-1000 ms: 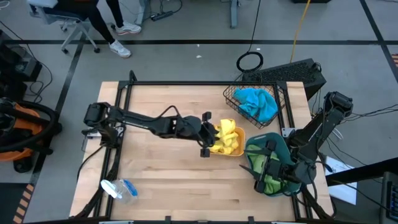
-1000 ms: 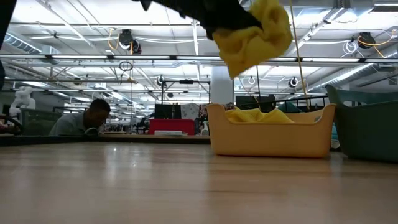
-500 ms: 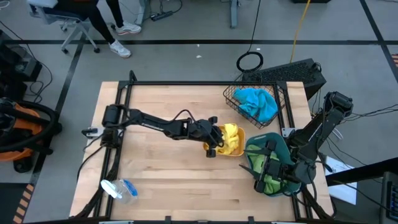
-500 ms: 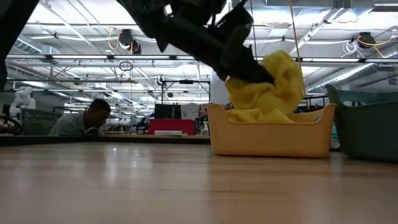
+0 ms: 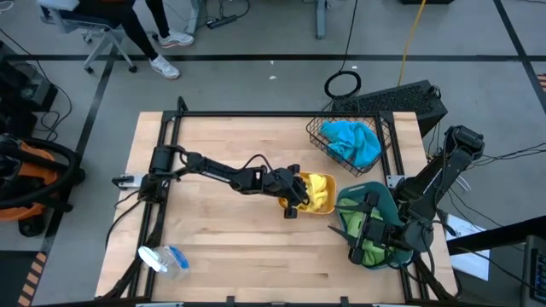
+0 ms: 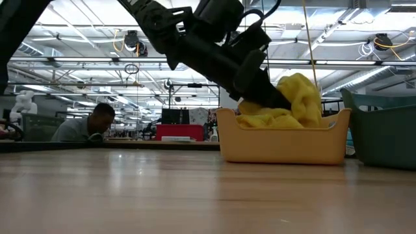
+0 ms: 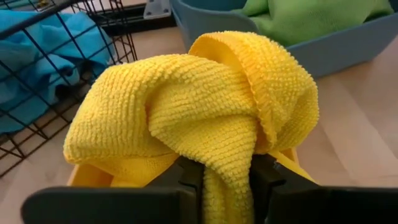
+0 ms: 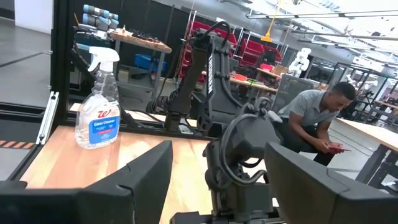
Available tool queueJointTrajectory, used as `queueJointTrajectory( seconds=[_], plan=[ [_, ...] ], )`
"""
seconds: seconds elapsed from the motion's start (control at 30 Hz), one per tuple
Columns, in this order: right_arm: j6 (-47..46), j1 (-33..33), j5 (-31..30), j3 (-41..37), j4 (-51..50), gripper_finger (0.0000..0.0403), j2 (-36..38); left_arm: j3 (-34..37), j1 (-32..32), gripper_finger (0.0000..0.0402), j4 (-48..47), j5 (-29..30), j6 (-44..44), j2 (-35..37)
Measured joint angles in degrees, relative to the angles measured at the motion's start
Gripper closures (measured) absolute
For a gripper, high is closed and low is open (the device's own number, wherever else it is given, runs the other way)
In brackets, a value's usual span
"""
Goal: Sort microfiber towel by color & place in baskets
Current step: Put the yellow microfiber cloth into the orange bin
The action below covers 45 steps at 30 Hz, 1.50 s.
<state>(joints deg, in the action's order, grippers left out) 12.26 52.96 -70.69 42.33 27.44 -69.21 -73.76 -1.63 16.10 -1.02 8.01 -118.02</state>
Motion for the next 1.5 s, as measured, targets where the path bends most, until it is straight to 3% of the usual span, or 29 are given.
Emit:
queueJointTrajectory(
  seconds=[0.33, 0.8, 1.17, 1.5],
  plan=[
    [0.0, 0.0, 0.0, 0.0, -0.1, 0.0156, 0.0, 0.0, -1.7, 0.0295, -0.4, 4.3, 7.2, -0.8],
    [-0.5, 0.0, 0.0, 0.0, -0.7, 0.0156, 0.0, 0.0, -2.6, 0.0284, -1.6, 9.1, 12.0, -1.0],
    [-0.6, 0.0, 0.0, 0.0, -0.8, 0.0156, 0.0, 0.0, -3.5, 0.0149, -1.5, 11.0, 11.9, -1.0],
    [-2.7, 0.0, 0.0, 0.0, -3.4, 0.0156, 0.0, 0.0, -4.8, 0.0054, -2.7, 13.8, 7.9, -0.9]
  ],
)
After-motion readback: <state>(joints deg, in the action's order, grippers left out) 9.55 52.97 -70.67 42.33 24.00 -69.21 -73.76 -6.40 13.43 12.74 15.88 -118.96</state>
